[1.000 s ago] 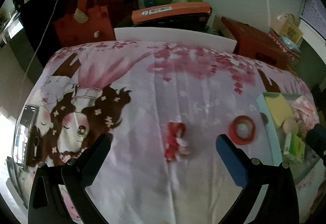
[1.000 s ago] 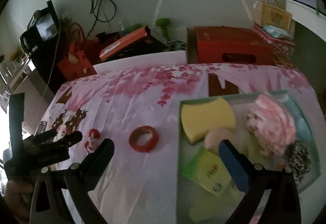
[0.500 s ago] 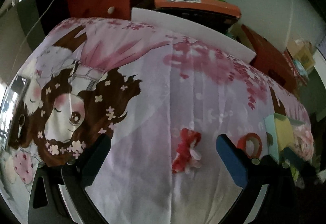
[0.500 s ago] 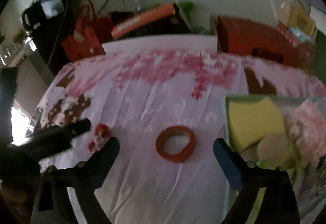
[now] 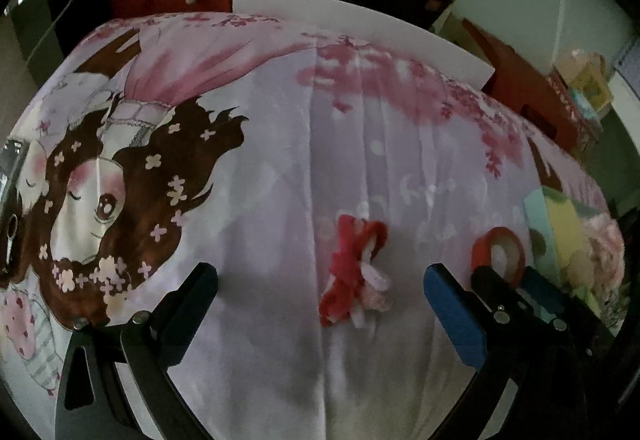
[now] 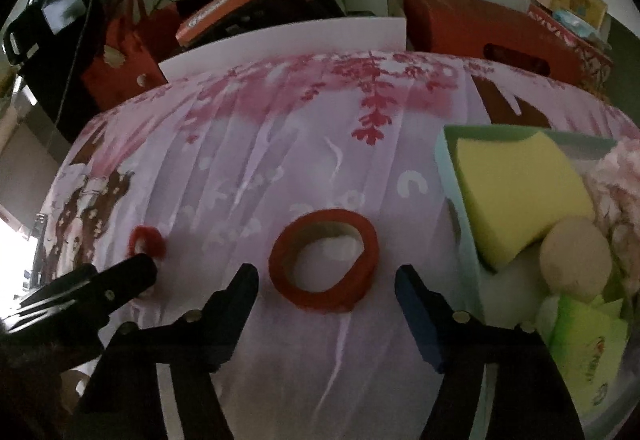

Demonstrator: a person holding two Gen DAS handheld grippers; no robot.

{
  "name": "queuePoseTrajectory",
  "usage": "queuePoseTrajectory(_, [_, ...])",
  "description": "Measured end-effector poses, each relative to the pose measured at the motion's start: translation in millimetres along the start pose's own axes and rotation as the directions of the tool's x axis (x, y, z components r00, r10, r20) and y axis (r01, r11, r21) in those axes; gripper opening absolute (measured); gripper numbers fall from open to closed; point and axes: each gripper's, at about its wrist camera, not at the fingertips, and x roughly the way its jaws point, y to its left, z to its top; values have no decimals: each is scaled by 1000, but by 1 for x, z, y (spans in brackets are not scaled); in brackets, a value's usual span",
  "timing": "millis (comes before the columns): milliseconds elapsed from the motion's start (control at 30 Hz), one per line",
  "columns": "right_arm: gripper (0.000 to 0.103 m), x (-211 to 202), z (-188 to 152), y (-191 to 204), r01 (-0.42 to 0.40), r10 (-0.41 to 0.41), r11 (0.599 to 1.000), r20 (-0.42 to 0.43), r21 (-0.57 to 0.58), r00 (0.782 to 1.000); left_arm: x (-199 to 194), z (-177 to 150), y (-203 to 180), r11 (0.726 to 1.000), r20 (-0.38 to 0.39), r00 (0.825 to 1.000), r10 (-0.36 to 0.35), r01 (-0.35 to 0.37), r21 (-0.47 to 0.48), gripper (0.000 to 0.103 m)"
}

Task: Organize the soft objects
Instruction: 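Grasp the red-white plush toy with the left tool while the right tool grasps the red tape roll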

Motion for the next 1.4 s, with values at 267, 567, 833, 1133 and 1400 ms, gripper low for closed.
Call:
queuePoseTrajectory(267, [63,-1,-3,0,4,-3,1000,20,-14,1000,2,-3,-7,1000,10,1000,4,-4,30,80])
queuePoseTrajectory(567, [54,-4,-5,0,-4,5,1000,24,-25,1000,4,-6,-17,998,5,1000,31,-31,63,46])
queuePoseTrajectory(833, [53,-6,-6,0,-4,5,1000,24,-29,1000,3,-7,-23,996,16,1000,26,-27,89,30])
queuePoseTrajectory(1133, [52,-14,-7,0,-16,16,1000,31,-23,999,-11,-7,-20,997,52,998,26,-29,71,30])
queuePoseTrajectory(1400, [52,-46,-4,-4,-31,32,999,91,-14,995,-41,-5,-27,997,117,993,24,-32,64,30])
